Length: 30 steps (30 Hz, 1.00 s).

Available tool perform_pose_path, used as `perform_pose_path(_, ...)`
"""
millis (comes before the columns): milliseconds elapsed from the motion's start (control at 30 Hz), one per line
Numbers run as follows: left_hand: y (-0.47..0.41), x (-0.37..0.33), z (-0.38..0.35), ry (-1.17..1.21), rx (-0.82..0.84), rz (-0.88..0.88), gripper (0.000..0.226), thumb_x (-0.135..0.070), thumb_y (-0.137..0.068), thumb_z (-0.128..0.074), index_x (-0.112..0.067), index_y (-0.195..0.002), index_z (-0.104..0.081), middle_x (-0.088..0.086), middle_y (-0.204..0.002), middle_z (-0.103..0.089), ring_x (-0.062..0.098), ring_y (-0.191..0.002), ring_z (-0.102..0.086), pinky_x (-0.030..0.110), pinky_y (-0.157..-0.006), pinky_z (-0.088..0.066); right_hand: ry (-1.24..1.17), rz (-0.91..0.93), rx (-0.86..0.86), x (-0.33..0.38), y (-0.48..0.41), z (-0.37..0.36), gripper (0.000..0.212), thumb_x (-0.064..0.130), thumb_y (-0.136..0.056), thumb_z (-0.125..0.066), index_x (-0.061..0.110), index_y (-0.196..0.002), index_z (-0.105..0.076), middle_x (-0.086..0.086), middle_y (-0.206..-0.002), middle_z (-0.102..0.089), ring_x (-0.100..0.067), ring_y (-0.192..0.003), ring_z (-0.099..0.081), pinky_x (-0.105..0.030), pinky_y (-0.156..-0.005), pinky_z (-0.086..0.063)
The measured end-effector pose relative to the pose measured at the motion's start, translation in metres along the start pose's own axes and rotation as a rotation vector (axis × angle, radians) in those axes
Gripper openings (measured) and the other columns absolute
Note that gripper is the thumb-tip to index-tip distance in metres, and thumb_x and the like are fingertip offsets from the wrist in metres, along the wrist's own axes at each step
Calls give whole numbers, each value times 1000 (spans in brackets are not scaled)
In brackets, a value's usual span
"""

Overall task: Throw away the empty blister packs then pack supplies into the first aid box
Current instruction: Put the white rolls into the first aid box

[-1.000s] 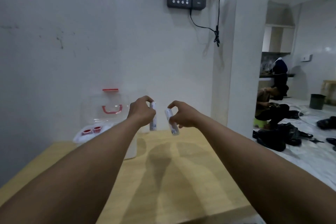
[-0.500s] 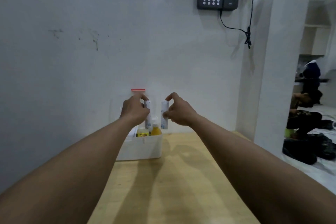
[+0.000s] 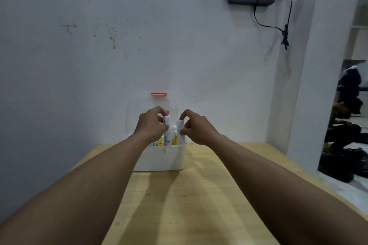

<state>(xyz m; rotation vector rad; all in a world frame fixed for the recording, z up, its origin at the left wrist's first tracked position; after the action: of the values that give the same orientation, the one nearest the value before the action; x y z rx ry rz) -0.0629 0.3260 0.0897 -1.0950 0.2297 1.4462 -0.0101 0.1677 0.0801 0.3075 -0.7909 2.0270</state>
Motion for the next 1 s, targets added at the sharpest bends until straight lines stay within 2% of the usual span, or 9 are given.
perform_pose_path(100,0,4,-3,-14,16,-5,32,-3,-81,-74,-19,-106,-63,4,-105,-71,17,-90,-62,16,-59,-41,-3,10,7,-2,2,-2,29,15,-88,-70,23,-112,-55,-4,-94,-70,-19,-78,-64,-28,-61,-50)
perform_pose_path(200,1,4,-7,-30,27,-13,32,-4,-81,-75,-17,-108,-63,6,-110,-70,18,-93,-60,22,-70,-44,-9,21,9,-2,2,-2,31,15,-88,-71,21,-113,-56,-2,-92,-68,-21,-82,-64,-25,-60,-45)
perform_pose_path(300,0,7,-9,-38,23,-18,34,-4,-81,-75,-16,-109,-63,7,-112,-69,18,-94,-60,22,-68,-44,-19,23,6,-3,3,-4,32,15,-87,-72,21,-113,-56,-3,-95,-68,-22,-84,-64,-24,-59,-45)
perform_pose_path(400,-1,9,-10,-53,20,-21,35,-4,-80,-76,-18,-108,-62,6,-112,-69,17,-93,-60,16,-61,-42,2,15,38,-6,4,-10,32,15,-87,-72,21,-114,-56,-5,-102,-69,-22,-86,-64,-26,-65,-49)
perform_pose_path(500,-1,10,-12,-59,32,-15,36,-4,-79,-77,-18,-109,-62,4,-109,-68,17,-93,-60,18,-62,-42,70,16,87,-9,4,-14,26,16,-88,-71,21,-112,-60,-5,-108,-69,-21,-89,-64,-29,-72,-52)
perform_pose_path(600,-1,12,-13,-73,44,-14,34,-4,-77,-77,-20,-104,-63,2,-102,-69,19,-93,-63,17,-60,-41,213,40,119,-11,5,-16,20,14,-92,-60,20,-108,-69,-5,-113,-66,-21,-97,-60,-28,-79,-49)
perform_pose_path(700,-1,13,-14,-80,61,-11,33,-4,-77,-76,-19,-104,-63,3,-101,-69,19,-92,-63,17,-58,-41,278,54,143,-10,8,-16,32,6,-89,-51,19,-109,-73,-4,-105,-54,-23,-103,-55,-28,-82,-45)
perform_pose_path(833,1,14,-16,-78,84,-6,32,-4,-75,-78,-19,-99,-64,1,-94,-70,18,-86,-65,21,-55,-46,300,66,154,-12,10,-11,38,6,-87,-51,21,-113,-73,0,-99,-44,-22,-104,-53,-28,-83,-43)
perform_pose_path(1000,0,15,-23,-112,171,6,30,-5,-71,-81,-19,-92,-66,1,-87,-73,16,-83,-70,30,-72,-57,289,70,155,-10,14,-7,41,6,-85,-49,21,-113,-74,-1,-99,-46,-23,-108,-54,-30,-89,-44)
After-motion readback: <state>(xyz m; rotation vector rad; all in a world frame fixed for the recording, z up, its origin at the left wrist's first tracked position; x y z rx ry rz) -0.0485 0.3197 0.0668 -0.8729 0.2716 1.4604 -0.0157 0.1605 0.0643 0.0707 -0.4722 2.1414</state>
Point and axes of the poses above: each hand's wrist, its own y-axis away from the middle knuckle, its own z-axis out of the back of the hand, x = y × z, the point moved 4 cm from there along -y, towards the middle knuckle
